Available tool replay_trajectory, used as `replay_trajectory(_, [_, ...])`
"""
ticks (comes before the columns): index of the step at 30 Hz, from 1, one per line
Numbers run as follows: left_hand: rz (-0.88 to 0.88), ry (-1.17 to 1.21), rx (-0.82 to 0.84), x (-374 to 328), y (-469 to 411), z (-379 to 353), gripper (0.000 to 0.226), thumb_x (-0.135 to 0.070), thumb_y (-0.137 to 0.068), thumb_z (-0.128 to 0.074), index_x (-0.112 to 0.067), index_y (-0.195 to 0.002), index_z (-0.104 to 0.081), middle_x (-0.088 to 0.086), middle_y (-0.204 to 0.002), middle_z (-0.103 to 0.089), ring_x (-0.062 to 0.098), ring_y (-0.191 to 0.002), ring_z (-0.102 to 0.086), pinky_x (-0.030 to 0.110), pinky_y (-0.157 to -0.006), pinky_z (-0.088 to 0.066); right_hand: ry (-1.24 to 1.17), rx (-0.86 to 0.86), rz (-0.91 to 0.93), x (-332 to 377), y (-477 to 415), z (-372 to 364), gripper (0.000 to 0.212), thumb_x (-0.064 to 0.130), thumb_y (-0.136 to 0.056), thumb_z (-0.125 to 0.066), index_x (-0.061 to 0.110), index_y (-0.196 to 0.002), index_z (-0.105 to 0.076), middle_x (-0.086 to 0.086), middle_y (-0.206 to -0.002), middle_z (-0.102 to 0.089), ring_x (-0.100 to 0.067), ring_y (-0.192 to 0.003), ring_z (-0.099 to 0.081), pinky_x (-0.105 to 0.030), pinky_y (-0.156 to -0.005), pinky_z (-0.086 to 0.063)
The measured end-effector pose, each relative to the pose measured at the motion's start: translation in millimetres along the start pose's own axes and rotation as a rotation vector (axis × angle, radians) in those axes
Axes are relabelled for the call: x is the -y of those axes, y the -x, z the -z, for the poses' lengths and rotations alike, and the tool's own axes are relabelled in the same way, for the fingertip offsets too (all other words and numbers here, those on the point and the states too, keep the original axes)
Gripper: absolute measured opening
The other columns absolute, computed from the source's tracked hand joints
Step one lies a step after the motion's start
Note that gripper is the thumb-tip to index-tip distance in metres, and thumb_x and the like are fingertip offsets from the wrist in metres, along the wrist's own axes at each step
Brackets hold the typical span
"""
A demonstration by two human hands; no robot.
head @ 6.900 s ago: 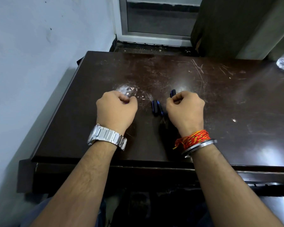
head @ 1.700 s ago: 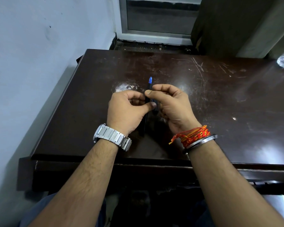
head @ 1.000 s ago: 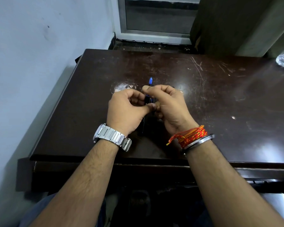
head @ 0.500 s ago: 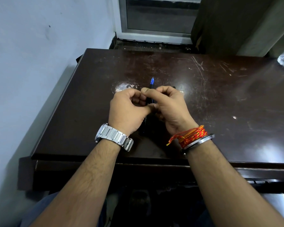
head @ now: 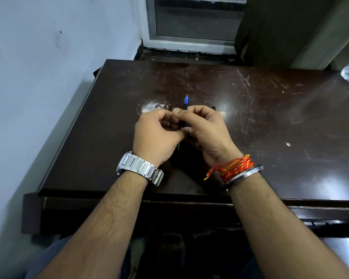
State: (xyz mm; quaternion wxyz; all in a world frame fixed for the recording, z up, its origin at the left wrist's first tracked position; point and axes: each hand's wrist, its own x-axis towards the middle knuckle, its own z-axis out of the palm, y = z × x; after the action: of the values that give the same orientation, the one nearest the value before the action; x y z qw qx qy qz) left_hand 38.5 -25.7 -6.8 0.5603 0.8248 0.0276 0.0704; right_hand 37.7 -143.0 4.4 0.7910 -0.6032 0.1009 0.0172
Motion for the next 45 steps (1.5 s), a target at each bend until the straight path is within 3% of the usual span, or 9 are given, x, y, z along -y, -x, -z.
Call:
replay_trajectory(11, [0.012,-0.023,-0.010,-3.2,1.6,0.6,0.021,-0.019,-0.061,-0.087,-0.021,-0.074,-0.071,-0.007,-0.067,-0.072,0.003,-0.056,-0.065,0.018,-0.054,-0.048,-0.022,0.020,0.031,-2.6,-0.8,2.0,0.036,0.005,-0.076,-0.083,0.019,-0.072,-0.051,-0.006,-0.069,-0.066,-0.010,-0.050,-0.062,-0.021,-0.046,-0.047])
replay_trajectory(14, [0.006,-0.025,-0.010,-3.4,1.6,1.2,0.023,-0.021,-0.060,-0.089,-0.021,-0.075,-0.072,-0.008,-0.068,-0.072,0.003,-0.058,-0.066,0.017,-0.055,-0.049,0.013,0.027,0.012,-0.8,0.9,0.8,0.024,0.009,-0.076,-0.083,0.015,-0.076,-0.060,-0.003,-0.068,-0.069,-0.007,-0.049,-0.061,-0.022,-0.049,-0.049])
replay_trajectory(17, [-0.001,-0.023,-0.008,-3.1,1.3,0.8,0.025,-0.023,-0.060,-0.091,-0.022,-0.075,-0.071,-0.007,-0.069,-0.073,0.006,-0.060,-0.067,0.020,-0.056,-0.050,-0.011,0.002,0.012,-0.5,0.7,1.1,0.036,0.008,-0.077,-0.083,0.019,-0.071,-0.049,-0.002,-0.065,-0.065,-0.007,-0.046,-0.057,-0.023,-0.047,-0.046])
replay_trajectory(24, [0.025,-0.005,-0.014,-1.5,-0.1,0.9,0.025,-0.022,-0.059,-0.090,-0.021,-0.075,-0.071,-0.005,-0.068,-0.073,0.008,-0.056,-0.066,0.023,-0.054,-0.049,0.024,0.004,0.008,-0.4,0.3,1.0,0.037,0.005,-0.074,-0.083,0.020,-0.069,-0.049,0.007,-0.052,-0.059,-0.004,-0.042,-0.053,-0.019,-0.042,-0.042])
replay_trajectory(26, [0.034,0.001,-0.013,-1.3,-0.1,0.9,0.023,-0.017,-0.060,-0.089,-0.022,-0.072,-0.069,-0.005,-0.066,-0.072,0.007,-0.052,-0.064,0.022,-0.052,-0.047,0.015,0.029,0.001,-0.2,1.3,0.8,0.032,0.000,-0.073,-0.083,0.016,-0.078,-0.056,-0.002,-0.066,-0.069,-0.009,-0.052,-0.064,-0.021,-0.048,-0.048])
replay_trajectory(29, [0.043,-0.005,-0.014,-1.0,-0.1,0.5,0.022,-0.013,-0.060,-0.085,-0.022,-0.069,-0.067,-0.005,-0.063,-0.071,0.005,-0.048,-0.062,0.021,-0.050,-0.046,0.015,0.030,0.021,-1.5,1.0,1.0,0.039,-0.006,-0.072,-0.081,0.017,-0.070,-0.050,-0.016,-0.079,-0.068,-0.025,-0.068,-0.069,-0.024,-0.051,-0.051])
replay_trajectory(32, [0.040,-0.007,-0.012,-0.7,0.1,0.1,0.021,-0.012,-0.059,-0.083,-0.022,-0.068,-0.066,-0.005,-0.063,-0.071,0.007,-0.049,-0.062,0.021,-0.051,-0.046,0.038,0.015,0.015,-2.0,0.3,1.0,0.034,-0.006,-0.071,-0.083,0.015,-0.076,-0.056,-0.017,-0.083,-0.069,-0.030,-0.079,-0.069,-0.027,-0.058,-0.054])
replay_trajectory(39, [0.035,-0.011,-0.008,-0.8,0.5,0.2,0.021,-0.012,-0.059,-0.081,-0.024,-0.067,-0.066,-0.005,-0.062,-0.070,0.006,-0.048,-0.061,0.021,-0.051,-0.046,0.030,0.019,0.022,-3.9,-0.9,1.4,0.033,-0.006,-0.070,-0.084,0.014,-0.081,-0.059,-0.018,-0.084,-0.071,-0.027,-0.075,-0.071,-0.027,-0.060,-0.056])
replay_trajectory(45, [0.029,-0.042,-0.024,-0.9,0.7,0.0,0.020,-0.013,-0.059,-0.081,-0.023,-0.068,-0.067,-0.006,-0.063,-0.071,0.003,-0.048,-0.060,0.018,-0.050,-0.044,0.033,0.016,0.039,-5.2,-2.9,3.5,0.037,-0.003,-0.068,-0.086,0.014,-0.082,-0.056,-0.006,-0.070,-0.069,-0.020,-0.065,-0.069,-0.026,-0.056,-0.054])
